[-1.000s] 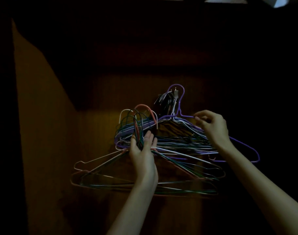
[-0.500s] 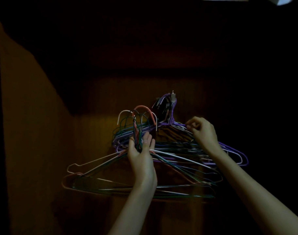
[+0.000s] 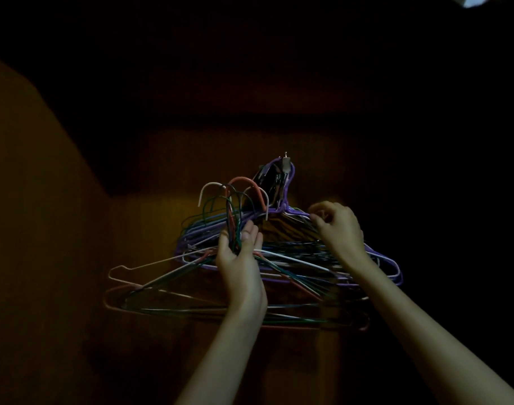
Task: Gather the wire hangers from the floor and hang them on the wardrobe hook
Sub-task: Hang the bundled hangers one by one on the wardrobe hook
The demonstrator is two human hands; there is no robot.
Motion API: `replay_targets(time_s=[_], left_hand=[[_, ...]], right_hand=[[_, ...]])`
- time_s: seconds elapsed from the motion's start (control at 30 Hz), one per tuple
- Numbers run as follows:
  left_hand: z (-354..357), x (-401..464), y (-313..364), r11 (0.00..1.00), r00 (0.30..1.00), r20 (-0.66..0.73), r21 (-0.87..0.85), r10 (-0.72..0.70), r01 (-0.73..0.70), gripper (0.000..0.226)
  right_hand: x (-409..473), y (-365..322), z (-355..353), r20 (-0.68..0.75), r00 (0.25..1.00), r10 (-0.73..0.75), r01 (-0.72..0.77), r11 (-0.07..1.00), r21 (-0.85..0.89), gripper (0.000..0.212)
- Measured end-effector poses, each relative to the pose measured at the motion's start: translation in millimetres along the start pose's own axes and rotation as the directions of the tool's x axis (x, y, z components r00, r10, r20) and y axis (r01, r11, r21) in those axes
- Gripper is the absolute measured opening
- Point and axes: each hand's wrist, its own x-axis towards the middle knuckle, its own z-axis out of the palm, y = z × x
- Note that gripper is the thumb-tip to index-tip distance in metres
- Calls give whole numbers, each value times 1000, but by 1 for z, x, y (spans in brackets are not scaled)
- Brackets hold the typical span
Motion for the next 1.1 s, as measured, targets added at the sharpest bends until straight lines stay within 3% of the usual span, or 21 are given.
replay_targets(time_s=[0.2,0.37,0.47,0.57,0.77,0.9,1.1], left_hand=[[3,-5,-2,1000,1000,-5,-4,-20,20,49],[3,-9,-3,1000,999,16,-8,-29,29,50],[1,-11,-2,999,998,24,-19,-49,50,53],[-2,-13,-2,998,997,51,11,-56,55,49],[-4,-23,3,998,995,91,41,-51,47,38],[-9,-23,5,994,989,122,81,-80,71,32],[-21,-26,5,986,982,139,126,-128,111,40]], right_hand=[[-21,-23,-10,8,995,-96,95,992,79,18],[-57,-44,-19,197,962,-187,115,939,325,13],[-71,-46,-19,339,919,-200,90,945,313,11],[-76,-46,-17,371,910,-183,96,966,240,16],[-77,-47,-20,501,853,-144,-10,956,292,13],[-80,-47,-19,522,844,-126,-67,940,335,9],[-80,-44,-19,518,852,-79,-125,930,346,10]])
